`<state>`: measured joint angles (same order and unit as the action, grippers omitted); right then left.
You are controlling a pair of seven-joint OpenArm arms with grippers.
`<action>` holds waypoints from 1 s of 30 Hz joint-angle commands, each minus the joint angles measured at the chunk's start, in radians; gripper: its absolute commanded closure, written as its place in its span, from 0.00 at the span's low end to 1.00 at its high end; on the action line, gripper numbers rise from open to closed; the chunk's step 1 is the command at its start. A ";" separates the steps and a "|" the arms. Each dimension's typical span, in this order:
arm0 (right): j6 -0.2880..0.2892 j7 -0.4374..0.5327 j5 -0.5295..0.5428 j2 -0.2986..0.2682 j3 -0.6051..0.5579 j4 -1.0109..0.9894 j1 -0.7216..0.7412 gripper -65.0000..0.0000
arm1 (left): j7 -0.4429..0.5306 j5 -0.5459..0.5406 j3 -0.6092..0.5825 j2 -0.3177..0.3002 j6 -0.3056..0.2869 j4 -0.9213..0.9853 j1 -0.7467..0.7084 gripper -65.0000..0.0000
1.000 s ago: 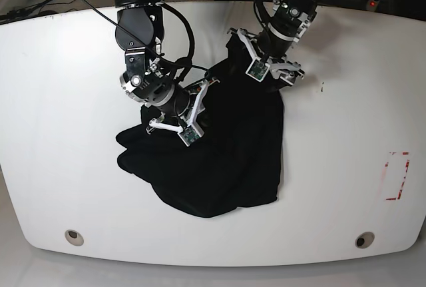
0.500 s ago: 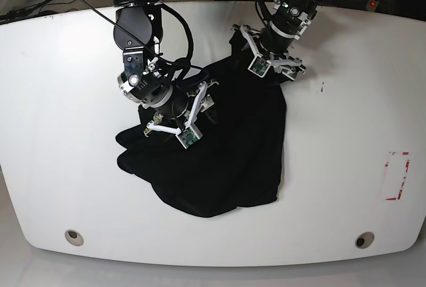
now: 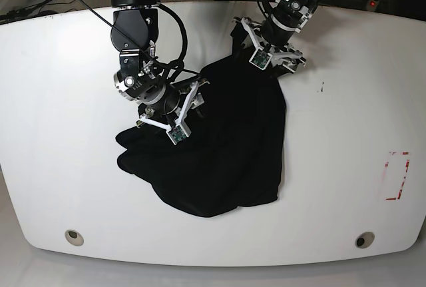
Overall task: Fold the T-shirt properly
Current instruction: 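Grasp a second shirt edge with the left gripper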
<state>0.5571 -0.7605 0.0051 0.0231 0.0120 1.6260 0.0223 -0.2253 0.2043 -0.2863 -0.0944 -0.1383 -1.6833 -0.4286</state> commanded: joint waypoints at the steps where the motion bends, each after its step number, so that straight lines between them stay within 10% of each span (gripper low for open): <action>1: 0.004 0.023 0.016 0.008 -0.004 -0.003 0.034 0.42 | -0.006 0.004 -0.001 0.002 0.002 0.002 0.000 0.20; 14: 0.005 0.025 0.016 0.056 -0.007 -0.042 0.071 0.46 | -0.006 0.005 -0.001 0.002 0.002 0.007 -0.009 0.20; 23: 0.011 0.025 0.016 0.057 -0.007 -0.057 0.086 1.00 | -0.006 0.007 -0.001 0.000 0.002 0.007 -0.014 0.20; 30: 0.013 0.025 0.016 0.054 -0.005 0.024 0.084 1.00 | -0.007 0.007 -0.001 0.000 0.002 0.009 -0.014 0.20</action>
<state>0.5663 -0.7662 0.0055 0.0742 0.0059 1.5997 0.0807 -0.2123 0.1978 -0.2871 -0.0925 -0.1383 -1.6711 -0.4351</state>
